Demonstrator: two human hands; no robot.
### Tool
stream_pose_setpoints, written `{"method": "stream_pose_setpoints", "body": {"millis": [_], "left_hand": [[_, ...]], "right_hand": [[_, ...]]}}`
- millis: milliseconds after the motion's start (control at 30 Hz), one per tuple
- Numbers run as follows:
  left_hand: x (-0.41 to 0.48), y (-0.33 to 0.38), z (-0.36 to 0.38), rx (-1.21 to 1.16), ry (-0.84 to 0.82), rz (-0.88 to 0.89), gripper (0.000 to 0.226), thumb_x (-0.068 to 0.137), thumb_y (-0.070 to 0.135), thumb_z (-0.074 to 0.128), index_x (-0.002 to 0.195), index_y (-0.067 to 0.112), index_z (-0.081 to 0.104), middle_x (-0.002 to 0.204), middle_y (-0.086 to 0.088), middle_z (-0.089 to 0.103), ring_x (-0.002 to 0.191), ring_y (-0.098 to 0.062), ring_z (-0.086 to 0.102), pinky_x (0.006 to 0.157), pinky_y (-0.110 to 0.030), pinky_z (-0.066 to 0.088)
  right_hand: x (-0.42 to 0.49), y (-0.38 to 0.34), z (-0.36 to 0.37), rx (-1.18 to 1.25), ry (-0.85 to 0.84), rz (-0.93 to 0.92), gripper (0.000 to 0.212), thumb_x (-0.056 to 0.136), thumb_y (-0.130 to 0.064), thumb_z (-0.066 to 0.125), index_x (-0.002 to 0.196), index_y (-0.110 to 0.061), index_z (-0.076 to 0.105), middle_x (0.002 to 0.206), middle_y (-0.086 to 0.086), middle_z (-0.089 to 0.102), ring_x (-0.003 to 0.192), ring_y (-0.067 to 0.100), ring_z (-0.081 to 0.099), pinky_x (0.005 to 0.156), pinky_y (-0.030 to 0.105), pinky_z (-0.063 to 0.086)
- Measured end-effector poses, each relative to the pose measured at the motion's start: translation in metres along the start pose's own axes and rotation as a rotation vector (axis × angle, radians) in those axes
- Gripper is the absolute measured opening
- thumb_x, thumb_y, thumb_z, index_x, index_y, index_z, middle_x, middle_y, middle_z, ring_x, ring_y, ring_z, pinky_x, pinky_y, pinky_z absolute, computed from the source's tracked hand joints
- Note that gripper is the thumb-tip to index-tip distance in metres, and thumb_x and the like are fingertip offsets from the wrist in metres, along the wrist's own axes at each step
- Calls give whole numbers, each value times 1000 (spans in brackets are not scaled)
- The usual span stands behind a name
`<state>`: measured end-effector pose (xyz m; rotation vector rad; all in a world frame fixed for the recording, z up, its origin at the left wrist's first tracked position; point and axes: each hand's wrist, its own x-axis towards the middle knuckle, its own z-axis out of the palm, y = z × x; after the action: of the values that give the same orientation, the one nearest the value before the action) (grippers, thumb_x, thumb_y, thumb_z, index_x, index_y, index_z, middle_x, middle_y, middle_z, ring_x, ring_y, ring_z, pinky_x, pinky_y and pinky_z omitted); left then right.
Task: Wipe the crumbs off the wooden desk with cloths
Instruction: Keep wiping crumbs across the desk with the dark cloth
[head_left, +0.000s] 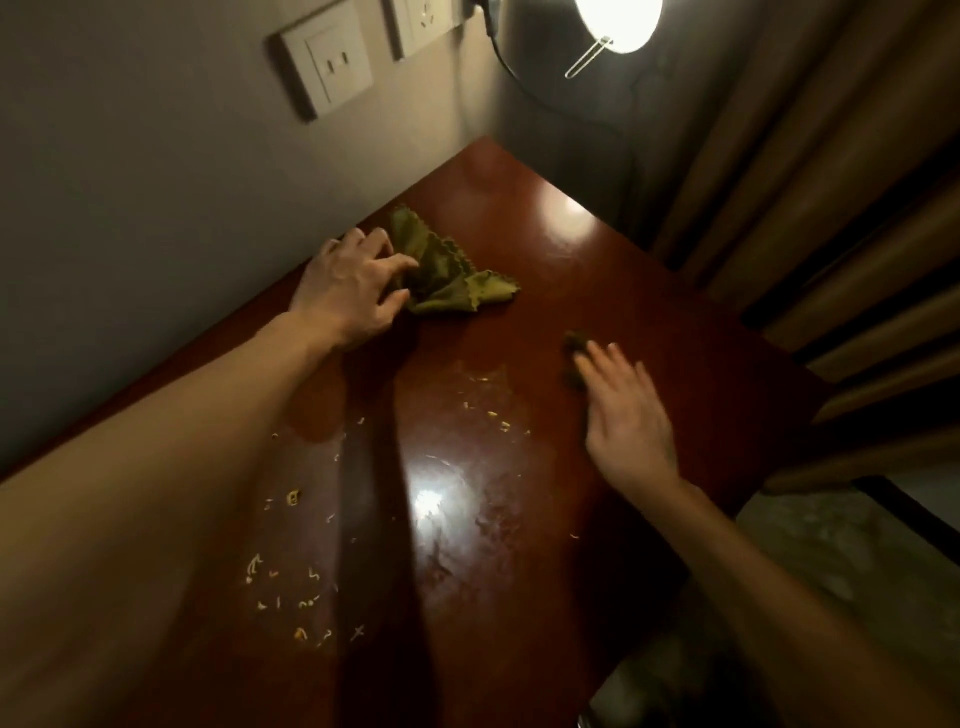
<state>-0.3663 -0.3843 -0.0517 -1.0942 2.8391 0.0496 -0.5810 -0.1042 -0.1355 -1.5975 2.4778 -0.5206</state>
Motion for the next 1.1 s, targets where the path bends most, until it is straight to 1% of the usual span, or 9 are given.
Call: {"method": "stream_pose_setpoints", "body": {"millis": [67,133,233,367,533,700,833,933,1100], "left_hand": [[-14,-20,6,-14,-72,10,52,103,48,53,153,34,48,140,-4,52,128,-29,49,109,-50,42],[-25,-28,13,-23,-144,36,56,106,49,47,159,36,38,153,-2,47,137,-28,45,113,-50,37],[-34,-24,24,-36,-194,20,57,109,40,43,164,34,29,166,-1,36,152,-26,31,121,-48,25],[-33,-11,29,-83,-247,-39,58,109,28,42,165,32,28,169,0,29,156,-25,21,124,-46,18],[-45,-42,25,-248,-150,-83,56,108,26,44,162,36,32,163,1,40,143,-29,43,118,-50,35],[-115,-111,46,-209,-48,-286,53,107,30,47,159,31,40,163,-3,40,149,-29,37,119,-52,31],[-168,-128,64,-248,-74,-435,54,107,31,46,161,32,38,169,1,32,154,-28,29,122,-54,26],[-178,-116,63,-305,-45,-452,52,108,25,43,160,26,41,167,-2,37,152,-28,34,121,-49,29],[-200,-117,47,-280,19,-403,50,106,14,39,155,21,47,155,-3,51,135,-29,52,110,-46,41]], "right_hand": [[26,-5,-1,17,21,87,51,106,-12,47,156,-22,44,167,-2,35,158,16,18,125,23,-10],[40,-24,1,21,2,37,54,104,-8,48,156,-22,45,167,-2,36,159,17,18,127,25,-8],[34,-76,13,-5,-145,-244,66,100,-4,48,161,-27,34,171,-6,22,160,16,10,131,39,1],[16,-122,36,-7,-282,-499,63,101,-14,48,161,-27,35,171,-6,22,161,15,6,130,38,-2],[40,-72,16,79,-230,-358,56,105,-8,41,158,-26,42,168,-6,32,159,17,17,129,32,2],[45,-55,17,1,-160,-167,55,107,-10,44,159,-25,40,169,-3,32,159,17,16,130,33,2],[17,-134,36,51,-251,-374,61,100,-9,44,158,-25,41,169,-5,28,159,17,15,131,43,7],[-17,-194,60,51,-380,-555,67,100,-11,52,161,-30,33,170,-10,18,159,12,3,131,42,-4],[-5,-179,54,137,-352,-541,59,103,-15,38,161,-27,36,169,-5,29,159,14,13,131,40,4]]}}
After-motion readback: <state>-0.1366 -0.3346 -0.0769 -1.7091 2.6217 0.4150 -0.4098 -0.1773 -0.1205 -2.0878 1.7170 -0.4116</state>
